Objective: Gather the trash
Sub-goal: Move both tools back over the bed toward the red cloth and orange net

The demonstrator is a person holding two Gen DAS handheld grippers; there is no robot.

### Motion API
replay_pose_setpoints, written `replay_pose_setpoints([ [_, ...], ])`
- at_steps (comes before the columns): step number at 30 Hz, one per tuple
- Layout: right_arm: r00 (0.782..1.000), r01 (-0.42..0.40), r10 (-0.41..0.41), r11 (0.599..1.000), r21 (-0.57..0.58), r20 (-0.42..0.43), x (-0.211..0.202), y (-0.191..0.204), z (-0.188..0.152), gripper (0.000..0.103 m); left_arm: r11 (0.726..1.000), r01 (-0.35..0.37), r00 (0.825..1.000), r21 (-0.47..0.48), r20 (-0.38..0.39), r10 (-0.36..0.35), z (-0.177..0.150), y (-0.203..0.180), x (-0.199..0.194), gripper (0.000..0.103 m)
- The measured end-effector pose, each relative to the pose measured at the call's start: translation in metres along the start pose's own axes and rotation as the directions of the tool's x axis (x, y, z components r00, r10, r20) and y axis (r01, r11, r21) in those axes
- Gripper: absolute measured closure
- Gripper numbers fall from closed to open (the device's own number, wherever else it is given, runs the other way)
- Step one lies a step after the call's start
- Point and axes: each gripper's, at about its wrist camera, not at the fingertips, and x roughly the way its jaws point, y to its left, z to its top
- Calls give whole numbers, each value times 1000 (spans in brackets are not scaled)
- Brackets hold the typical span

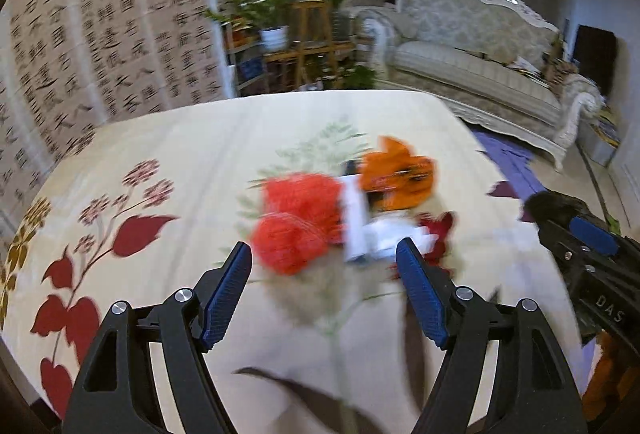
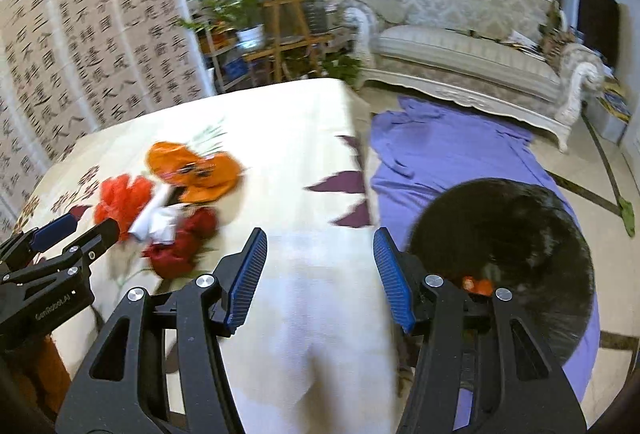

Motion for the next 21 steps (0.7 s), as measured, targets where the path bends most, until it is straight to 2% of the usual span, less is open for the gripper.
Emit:
replay_pose_setpoints([
  [9, 998, -56, 54, 995, -86, -26, 8, 48, 1, 49, 993, -83, 996, -88, -34, 81, -21, 58, 2, 31],
  [18, 993, -108, 99, 982, -154, -67, 16, 90, -4, 48, 985, -101, 994, -142, -56, 94, -30, 84, 3, 31],
  [21, 990, -123, 110, 978, -169, -84, 22, 99, -7, 43, 984, -96, 994, -148, -56, 89, -31, 85, 3, 31],
])
